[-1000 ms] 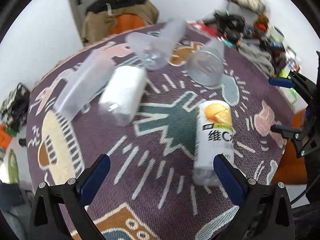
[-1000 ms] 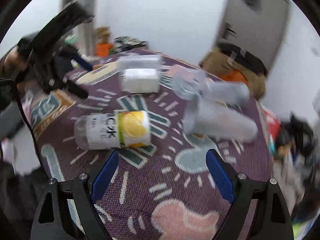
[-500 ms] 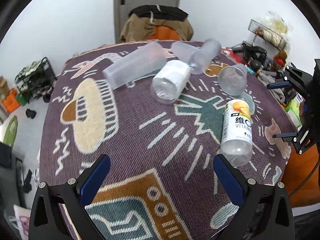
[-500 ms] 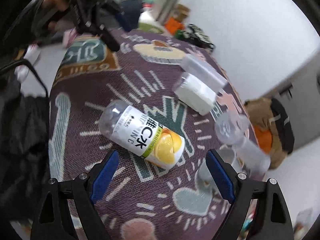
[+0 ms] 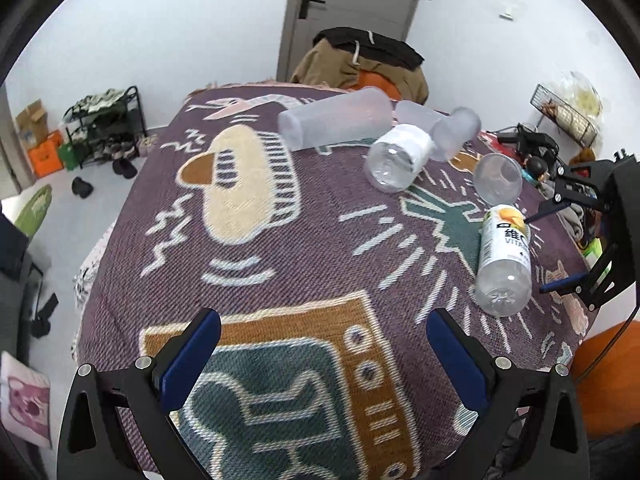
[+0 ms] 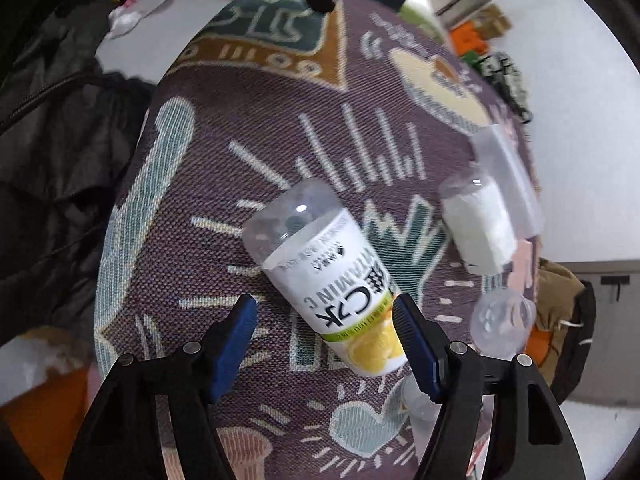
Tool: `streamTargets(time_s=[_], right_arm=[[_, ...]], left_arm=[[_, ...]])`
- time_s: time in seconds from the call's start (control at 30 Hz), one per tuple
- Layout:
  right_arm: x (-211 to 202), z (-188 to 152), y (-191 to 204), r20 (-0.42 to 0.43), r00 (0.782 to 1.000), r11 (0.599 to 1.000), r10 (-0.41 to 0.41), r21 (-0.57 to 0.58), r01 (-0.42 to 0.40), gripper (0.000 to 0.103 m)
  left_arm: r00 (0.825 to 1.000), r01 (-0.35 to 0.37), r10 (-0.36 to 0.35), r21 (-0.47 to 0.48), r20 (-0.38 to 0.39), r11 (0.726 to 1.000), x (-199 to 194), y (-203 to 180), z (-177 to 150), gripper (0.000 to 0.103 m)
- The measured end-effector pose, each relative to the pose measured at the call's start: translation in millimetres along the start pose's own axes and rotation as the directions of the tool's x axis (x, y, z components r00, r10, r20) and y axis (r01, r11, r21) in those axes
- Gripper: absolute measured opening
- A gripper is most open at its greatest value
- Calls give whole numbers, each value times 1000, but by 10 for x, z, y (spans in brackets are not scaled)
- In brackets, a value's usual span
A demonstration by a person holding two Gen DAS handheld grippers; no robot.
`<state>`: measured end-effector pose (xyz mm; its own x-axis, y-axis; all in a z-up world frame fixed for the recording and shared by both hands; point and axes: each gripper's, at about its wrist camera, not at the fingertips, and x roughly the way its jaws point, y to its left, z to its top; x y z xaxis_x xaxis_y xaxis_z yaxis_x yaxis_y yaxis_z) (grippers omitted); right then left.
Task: Flip cup upside down
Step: 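Close the right tool around the middle of the lying bottle, then lift the bottle with the right tool and turn its cap downward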
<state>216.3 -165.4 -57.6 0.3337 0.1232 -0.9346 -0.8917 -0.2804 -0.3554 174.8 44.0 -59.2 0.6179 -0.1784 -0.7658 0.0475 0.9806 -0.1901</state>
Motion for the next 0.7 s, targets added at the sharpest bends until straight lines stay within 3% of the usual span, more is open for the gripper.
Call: streamTargets(time_s=[0.33, 0.6, 0.7], right_arm=[[184, 272, 34, -92, 996, 985, 19, -168, -34, 71], [413, 390, -9, -105, 994, 979, 6, -202, -28, 71], [511, 407, -61, -124, 991, 984, 41, -167, -62, 66]], left_arm=[[1000, 11, -11, -86, -2, 996, 9, 346, -128, 103], [1000, 24, -26, -131, -9, 991, 29, 481, -198, 103], [999, 33, -35, -135, -12, 990, 41, 481, -206, 103]])
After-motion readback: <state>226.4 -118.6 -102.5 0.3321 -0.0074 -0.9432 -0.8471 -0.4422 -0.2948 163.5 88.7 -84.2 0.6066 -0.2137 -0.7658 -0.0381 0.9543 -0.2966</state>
